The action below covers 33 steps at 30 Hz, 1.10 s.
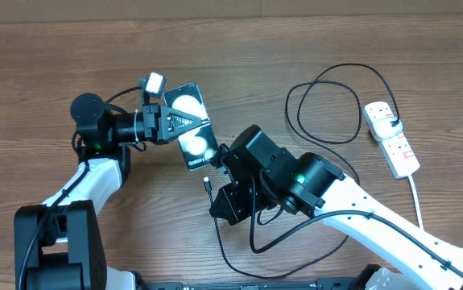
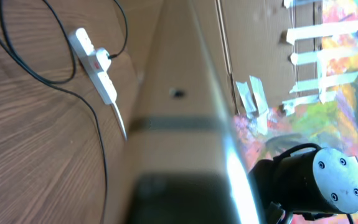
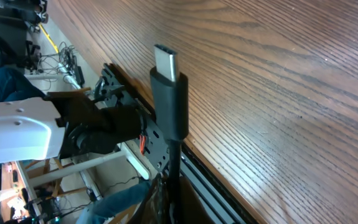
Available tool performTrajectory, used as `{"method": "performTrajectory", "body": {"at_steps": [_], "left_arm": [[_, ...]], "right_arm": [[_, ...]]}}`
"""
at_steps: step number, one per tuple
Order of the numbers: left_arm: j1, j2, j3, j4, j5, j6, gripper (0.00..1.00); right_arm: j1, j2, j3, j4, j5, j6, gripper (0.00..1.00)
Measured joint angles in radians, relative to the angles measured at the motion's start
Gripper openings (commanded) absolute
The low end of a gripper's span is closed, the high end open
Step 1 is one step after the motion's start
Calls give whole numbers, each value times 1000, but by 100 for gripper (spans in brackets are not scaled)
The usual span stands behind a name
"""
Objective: Plug charger to phone and switch on socket
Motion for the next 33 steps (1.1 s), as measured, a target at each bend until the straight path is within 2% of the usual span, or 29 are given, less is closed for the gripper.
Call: {"method": "performTrajectory", "body": {"at_steps": [17, 33], "left_arm": [[-22, 0, 0, 25, 1, -8, 4], [-22, 0, 0, 25, 1, -8, 4]], "right_arm": [[-98, 10, 0, -14, -42, -70, 4], [-98, 10, 0, -37, -127, -139, 4]]}}
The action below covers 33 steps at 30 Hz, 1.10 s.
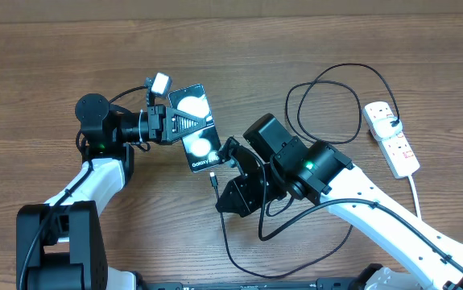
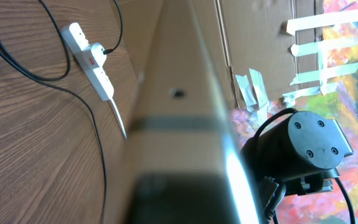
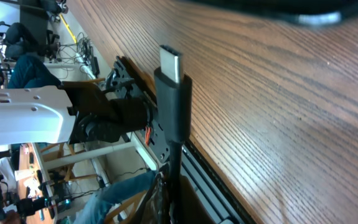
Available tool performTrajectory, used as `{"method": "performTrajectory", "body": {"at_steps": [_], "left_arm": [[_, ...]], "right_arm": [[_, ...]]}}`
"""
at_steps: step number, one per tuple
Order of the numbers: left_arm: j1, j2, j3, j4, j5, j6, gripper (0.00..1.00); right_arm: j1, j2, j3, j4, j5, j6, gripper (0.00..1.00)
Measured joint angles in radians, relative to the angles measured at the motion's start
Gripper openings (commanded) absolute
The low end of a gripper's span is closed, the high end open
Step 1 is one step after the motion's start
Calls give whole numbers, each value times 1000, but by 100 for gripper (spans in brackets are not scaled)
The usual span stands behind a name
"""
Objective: Plug charger to phone and switch on socket
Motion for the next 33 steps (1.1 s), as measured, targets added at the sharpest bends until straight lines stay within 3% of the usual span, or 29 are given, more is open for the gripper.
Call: {"method": "performTrajectory", "body": {"at_steps": [33], "left_arm": [[-15, 3, 0, 0, 2, 27, 4]], "right_arm": [[-6, 36, 0, 9, -3, -24, 4]]}}
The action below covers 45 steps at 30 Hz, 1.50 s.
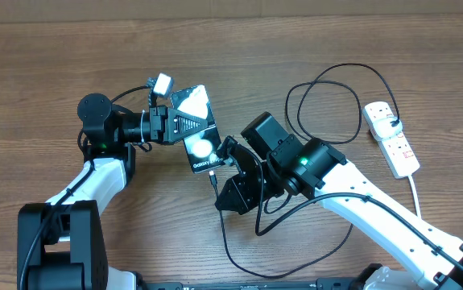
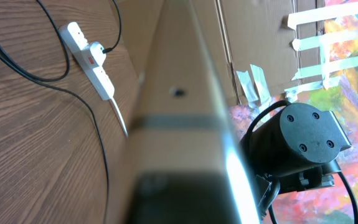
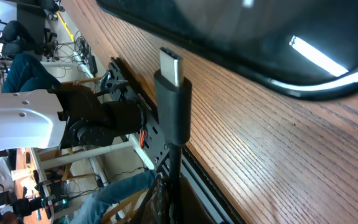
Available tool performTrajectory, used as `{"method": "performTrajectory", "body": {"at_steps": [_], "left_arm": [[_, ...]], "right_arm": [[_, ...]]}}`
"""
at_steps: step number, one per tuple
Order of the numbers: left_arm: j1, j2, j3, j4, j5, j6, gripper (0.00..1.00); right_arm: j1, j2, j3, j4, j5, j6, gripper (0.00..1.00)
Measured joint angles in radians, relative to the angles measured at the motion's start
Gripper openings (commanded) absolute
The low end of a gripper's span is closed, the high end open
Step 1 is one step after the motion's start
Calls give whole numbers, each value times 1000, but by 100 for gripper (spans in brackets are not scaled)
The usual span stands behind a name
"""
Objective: Plug charger to phone and switch on socket
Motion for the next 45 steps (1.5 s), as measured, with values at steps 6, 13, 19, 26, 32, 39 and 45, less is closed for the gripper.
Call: {"method": "performTrajectory", "body": {"at_steps": [6, 13, 19, 26, 32, 39, 45], "left_arm": [[0, 0, 0, 0, 0, 0, 4], [0, 0, 0, 0, -1, 0, 4], [0, 0, 0, 0, -2, 0, 4], [0, 0, 0, 0, -2, 0, 4], [0, 0, 0, 0, -2, 0, 4], [0, 0, 0, 0, -2, 0, 4], [0, 0, 0, 0, -1, 0, 4]], "right_arm": [[0, 0, 0, 20, 0, -2, 4], [0, 0, 0, 25, 18, 4, 4], [0, 3, 0, 25, 38, 7, 4], [0, 4, 0, 24, 44, 7, 4], [0, 4, 0, 24, 45, 7, 4], [0, 4, 0, 23, 45, 24, 4], [0, 4, 0, 24, 32, 40, 4]]}}
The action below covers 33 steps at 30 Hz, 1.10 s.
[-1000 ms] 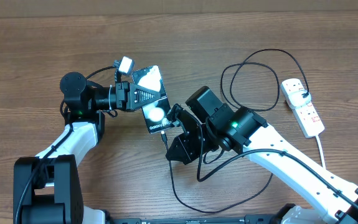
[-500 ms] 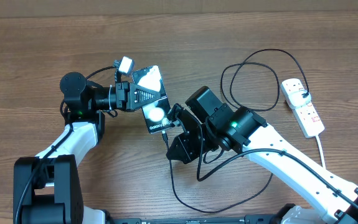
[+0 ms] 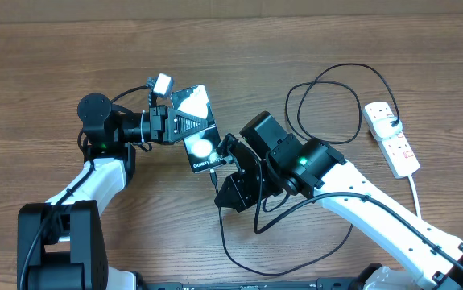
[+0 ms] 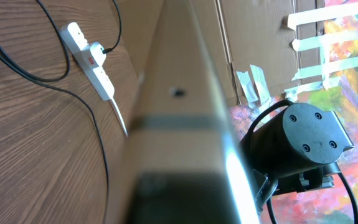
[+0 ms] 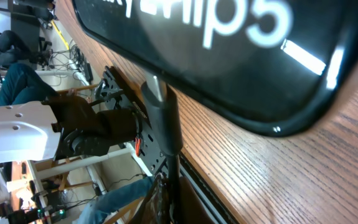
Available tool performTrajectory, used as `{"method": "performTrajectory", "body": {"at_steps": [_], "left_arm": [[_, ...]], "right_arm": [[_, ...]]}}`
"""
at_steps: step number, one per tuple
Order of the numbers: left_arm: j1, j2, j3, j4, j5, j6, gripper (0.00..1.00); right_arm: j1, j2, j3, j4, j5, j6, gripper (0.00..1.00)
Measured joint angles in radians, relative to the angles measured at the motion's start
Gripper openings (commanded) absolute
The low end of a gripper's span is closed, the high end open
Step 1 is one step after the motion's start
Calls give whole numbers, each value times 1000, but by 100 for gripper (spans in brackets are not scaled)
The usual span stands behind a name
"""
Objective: Plug charger to phone and switch on socket
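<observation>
The black phone, screen up with "Galaxy" lettering, is tilted above the table with my left gripper shut on its left side. My right gripper is shut on the charger plug, whose metal tip meets the phone's bottom edge; how deep it sits cannot be told. In the left wrist view the phone's edge fills the middle, blurred. The white socket strip lies at the right with the charger's black cable looping from it.
The cable also trails from the plug down toward the front edge. The right arm's body stretches across the middle right of the wooden table.
My right gripper has moved the plug up to the phone: its tip was a short gap below the phone's bottom edge and now touches it. The left gripper and phone are unmoved.
First the right gripper held the plug over bare table, below and right of the phone held by the left gripper. Then the phone's edge came into the right wrist view, then it filled the top with the plug just short, and now the tip meets it.
</observation>
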Motion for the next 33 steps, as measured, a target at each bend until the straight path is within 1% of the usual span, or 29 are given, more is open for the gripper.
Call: {"method": "performTrajectory", "body": {"at_steps": [20, 33], "left_arm": [[0, 0, 0, 0, -1, -19, 4], [0, 0, 0, 0, 2, -38, 4]], "right_arm": [[0, 0, 0, 14, -23, 71, 4], [-1, 0, 0, 51, -73, 80, 4]]}}
